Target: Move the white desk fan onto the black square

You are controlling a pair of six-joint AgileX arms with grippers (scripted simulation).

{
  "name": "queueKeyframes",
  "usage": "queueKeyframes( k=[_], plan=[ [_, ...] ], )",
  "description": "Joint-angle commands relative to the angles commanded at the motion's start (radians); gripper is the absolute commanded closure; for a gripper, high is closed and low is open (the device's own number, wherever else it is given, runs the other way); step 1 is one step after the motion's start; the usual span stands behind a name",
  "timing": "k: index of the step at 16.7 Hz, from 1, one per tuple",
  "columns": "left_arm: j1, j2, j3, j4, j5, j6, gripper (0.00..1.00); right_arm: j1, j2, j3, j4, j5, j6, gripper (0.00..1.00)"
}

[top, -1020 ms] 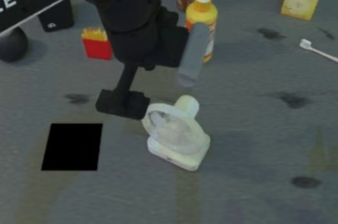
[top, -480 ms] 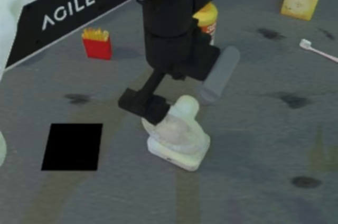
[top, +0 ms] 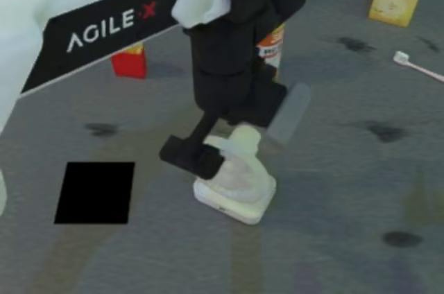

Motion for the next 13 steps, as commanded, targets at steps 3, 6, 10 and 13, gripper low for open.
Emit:
queueKeyframes(
  k=[3, 6, 10, 13],
  plan=[
    [0.000, -0.002, -0.069, 0.068, 0.000, 0.001, 0.00, 0.000, 0.000, 0.000, 0.000, 0.000, 0.000, 0.00],
    [0.000, -0.002, -0.072, 0.071, 0.000, 0.001, 0.00, 0.000, 0.000, 0.000, 0.000, 0.000, 0.000, 0.00],
    [0.000, -0.002, -0.072, 0.071, 0.000, 0.001, 0.23, 0.000, 0.000, 0.000, 0.000, 0.000, 0.000, 0.00],
    [0.000, -0.002, -0.072, 0.071, 0.000, 0.001, 0.45, 0.000, 0.000, 0.000, 0.000, 0.000, 0.000, 0.00]
  ],
)
